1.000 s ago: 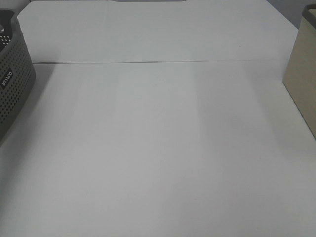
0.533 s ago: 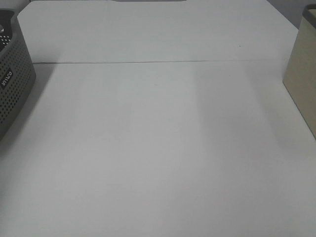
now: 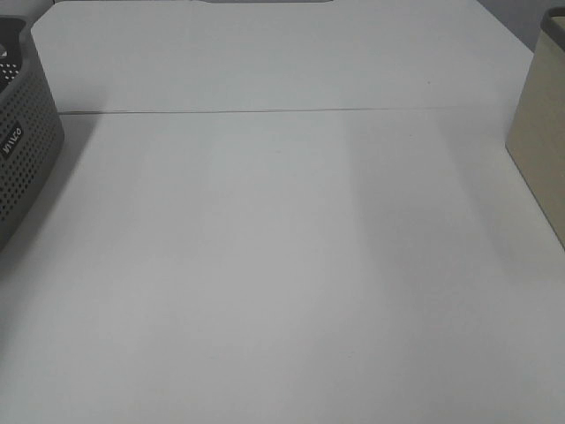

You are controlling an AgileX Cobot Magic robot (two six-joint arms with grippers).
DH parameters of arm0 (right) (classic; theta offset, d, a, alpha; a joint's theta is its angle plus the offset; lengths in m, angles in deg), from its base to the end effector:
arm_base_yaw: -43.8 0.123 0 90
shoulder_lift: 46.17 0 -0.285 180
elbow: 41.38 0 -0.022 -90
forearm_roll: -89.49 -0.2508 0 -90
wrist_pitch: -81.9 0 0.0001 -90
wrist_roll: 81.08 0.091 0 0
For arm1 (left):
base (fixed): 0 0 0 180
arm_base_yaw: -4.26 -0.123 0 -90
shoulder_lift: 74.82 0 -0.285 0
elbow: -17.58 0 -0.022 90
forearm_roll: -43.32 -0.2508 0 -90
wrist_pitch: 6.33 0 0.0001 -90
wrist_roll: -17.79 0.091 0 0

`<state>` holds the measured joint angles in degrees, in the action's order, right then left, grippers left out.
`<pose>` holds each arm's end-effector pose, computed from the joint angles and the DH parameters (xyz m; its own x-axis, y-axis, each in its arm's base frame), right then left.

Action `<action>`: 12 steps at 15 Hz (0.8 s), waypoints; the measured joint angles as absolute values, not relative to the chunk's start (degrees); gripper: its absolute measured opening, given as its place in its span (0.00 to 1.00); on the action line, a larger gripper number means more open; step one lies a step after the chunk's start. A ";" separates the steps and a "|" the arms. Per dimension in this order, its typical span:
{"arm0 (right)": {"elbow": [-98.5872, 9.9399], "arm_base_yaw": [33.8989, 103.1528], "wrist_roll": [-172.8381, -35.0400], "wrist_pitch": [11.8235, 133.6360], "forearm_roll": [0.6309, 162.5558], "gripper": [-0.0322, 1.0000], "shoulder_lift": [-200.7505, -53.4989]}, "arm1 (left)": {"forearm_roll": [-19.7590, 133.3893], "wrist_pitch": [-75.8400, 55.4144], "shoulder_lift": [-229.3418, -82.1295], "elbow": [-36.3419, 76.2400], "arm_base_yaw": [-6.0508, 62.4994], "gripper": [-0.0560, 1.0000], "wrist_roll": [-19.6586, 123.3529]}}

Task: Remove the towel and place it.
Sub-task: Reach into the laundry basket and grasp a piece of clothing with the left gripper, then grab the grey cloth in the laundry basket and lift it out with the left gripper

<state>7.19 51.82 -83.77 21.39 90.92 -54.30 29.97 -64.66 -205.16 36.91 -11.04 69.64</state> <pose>-0.0034 -0.0025 0.2777 -0.4447 -0.1224 -0.8872 -0.1469 0.9872 -0.0626 0.4235 0.1344 0.1834 -0.7414 0.6681 0.0634 0.6575 0.7041 0.2682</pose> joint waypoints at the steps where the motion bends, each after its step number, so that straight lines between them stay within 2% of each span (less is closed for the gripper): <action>1: 7.19 51.82 -83.77 21.39 90.92 0.75 -54.30 | 29.97 -64.54 -205.16 37.08 -11.04 0.65 69.64; 4: 7.19 51.82 -83.77 21.39 90.92 0.75 -54.30 | 28.08 -64.37 -205.11 37.36 -11.04 0.24 69.47; 6: 7.19 51.82 -83.77 21.39 90.92 0.75 -54.30 | 26.82 -64.37 -205.11 37.36 -11.04 0.13 68.95; 12: 7.19 51.82 -83.77 21.39 90.92 0.75 -54.30 | 26.76 -66.20 -204.30 37.36 -11.04 0.05 65.69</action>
<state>7.19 51.82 -83.77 21.39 90.92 -54.30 26.76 -66.20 -204.30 37.36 -11.04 65.69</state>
